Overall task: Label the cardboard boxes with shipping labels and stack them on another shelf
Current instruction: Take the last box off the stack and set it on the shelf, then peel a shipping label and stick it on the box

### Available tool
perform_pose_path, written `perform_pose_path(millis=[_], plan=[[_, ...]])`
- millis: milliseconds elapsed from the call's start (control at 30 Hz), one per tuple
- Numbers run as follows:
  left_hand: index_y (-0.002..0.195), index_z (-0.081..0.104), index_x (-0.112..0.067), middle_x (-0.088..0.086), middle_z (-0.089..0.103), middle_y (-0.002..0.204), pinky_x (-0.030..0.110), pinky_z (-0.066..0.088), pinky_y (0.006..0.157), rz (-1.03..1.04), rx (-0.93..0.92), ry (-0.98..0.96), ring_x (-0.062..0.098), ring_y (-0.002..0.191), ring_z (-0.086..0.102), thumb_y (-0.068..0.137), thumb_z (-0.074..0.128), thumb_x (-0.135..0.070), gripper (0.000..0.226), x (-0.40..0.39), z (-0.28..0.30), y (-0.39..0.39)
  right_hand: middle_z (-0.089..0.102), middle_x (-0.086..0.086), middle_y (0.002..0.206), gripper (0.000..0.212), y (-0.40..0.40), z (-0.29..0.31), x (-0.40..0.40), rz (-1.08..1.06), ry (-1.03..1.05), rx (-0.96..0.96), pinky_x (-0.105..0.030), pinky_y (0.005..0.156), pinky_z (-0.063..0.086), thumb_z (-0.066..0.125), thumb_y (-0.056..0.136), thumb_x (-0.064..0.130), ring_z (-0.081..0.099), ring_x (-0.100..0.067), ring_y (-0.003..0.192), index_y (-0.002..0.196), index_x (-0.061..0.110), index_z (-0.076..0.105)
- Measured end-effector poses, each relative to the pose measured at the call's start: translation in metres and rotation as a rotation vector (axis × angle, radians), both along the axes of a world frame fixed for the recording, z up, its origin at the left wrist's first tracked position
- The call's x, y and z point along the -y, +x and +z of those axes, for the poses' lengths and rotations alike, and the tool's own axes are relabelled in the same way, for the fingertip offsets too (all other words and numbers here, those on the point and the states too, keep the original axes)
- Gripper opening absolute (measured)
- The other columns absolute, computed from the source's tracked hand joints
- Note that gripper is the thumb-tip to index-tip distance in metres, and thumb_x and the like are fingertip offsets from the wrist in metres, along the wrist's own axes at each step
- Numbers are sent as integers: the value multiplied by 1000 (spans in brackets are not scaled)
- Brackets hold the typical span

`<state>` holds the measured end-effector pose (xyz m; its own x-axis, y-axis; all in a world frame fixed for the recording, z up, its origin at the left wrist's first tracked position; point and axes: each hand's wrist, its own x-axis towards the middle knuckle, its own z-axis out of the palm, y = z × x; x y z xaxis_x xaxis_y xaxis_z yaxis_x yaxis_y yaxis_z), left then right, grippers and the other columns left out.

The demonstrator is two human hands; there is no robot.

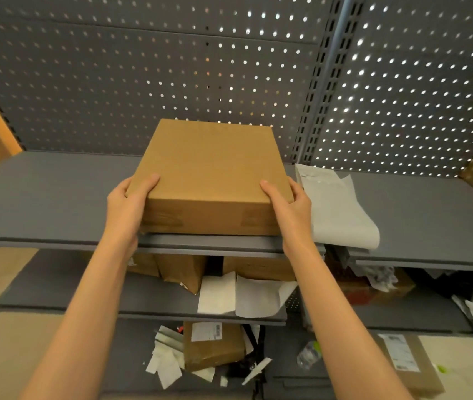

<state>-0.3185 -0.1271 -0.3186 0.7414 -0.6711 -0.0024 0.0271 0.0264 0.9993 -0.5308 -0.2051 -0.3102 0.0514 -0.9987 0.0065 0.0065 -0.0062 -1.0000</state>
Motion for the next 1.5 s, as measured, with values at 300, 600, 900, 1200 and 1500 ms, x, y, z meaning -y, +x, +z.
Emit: perform_pose_path(millis=[300,600,900,1200,1500], plan=[[121,57,-13,-2,59,108,23,38,67,-17,1,32,4,86,52,86,60,-40,43,10,-5,1,53,4,128,66,3,-5,12,-16,28,-1,-23,85,43,69,83,33,52,-10,108,141,17,41],[123,56,-13,0,58,114,24,37,66,-49,41,60,5,87,51,86,60,-42,48,19,-6,6,53,3,129,67,5,-8,20,-31,34,12,-22,82,42,69,83,35,52,-12,111,141,18,41],[123,56,-12,2,57,117,24,37,65,-79,71,75,9,88,50,85,60,-44,50,21,-5,12,53,7,118,64,7,-9,22,-22,37,12,-14,71,42,69,83,36,52,1,92,138,20,42],[139,42,-23,4,42,143,47,36,103,52,539,208,25,130,39,86,59,-42,59,10,15,5,49,5,130,69,3,-4,18,21,24,-27,-11,67,39,63,86,41,50,0,93,144,20,34],[127,54,-19,3,55,130,34,33,98,-99,1019,74,23,120,46,90,56,-32,39,14,35,-43,43,4,144,54,-22,0,9,-145,-253,-247,-25,106,31,60,90,32,37,-10,133,140,20,41]])
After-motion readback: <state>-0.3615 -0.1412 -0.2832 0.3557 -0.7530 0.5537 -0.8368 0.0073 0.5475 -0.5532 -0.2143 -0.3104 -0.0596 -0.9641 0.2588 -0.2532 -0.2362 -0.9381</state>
